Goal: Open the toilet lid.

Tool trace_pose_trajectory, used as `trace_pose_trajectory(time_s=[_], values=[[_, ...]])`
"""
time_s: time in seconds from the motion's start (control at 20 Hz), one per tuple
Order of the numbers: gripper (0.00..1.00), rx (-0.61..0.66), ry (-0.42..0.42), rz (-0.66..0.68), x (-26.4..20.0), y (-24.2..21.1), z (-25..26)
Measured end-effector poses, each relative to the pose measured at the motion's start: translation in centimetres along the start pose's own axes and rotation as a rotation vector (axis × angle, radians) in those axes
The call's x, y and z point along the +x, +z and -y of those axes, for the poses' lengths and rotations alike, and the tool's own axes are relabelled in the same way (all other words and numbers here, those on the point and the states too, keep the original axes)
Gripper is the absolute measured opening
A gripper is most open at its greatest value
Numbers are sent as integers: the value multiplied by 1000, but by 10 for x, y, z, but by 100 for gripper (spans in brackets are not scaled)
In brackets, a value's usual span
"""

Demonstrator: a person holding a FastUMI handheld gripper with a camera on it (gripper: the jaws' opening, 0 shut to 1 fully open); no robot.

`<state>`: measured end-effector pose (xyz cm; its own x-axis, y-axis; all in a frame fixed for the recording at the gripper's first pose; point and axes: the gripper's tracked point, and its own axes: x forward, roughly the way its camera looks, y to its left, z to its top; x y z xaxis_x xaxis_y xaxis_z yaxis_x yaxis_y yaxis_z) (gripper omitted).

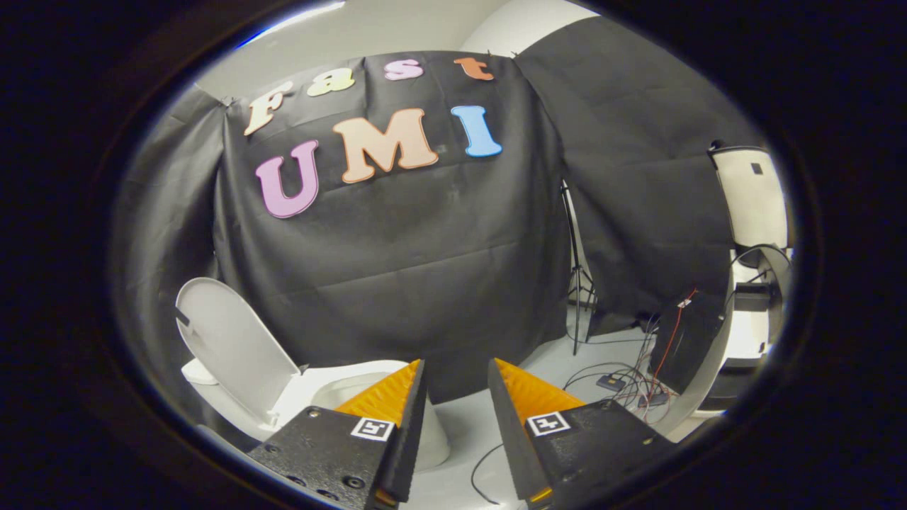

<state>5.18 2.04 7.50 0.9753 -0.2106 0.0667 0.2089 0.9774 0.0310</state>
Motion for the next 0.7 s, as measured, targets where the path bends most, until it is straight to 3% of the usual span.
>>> trace_pose_trajectory(time_s=[0.35,0.7], values=[[54,7,70,-38,34,1,-4],[54,8,184,-46,111,48,20]])
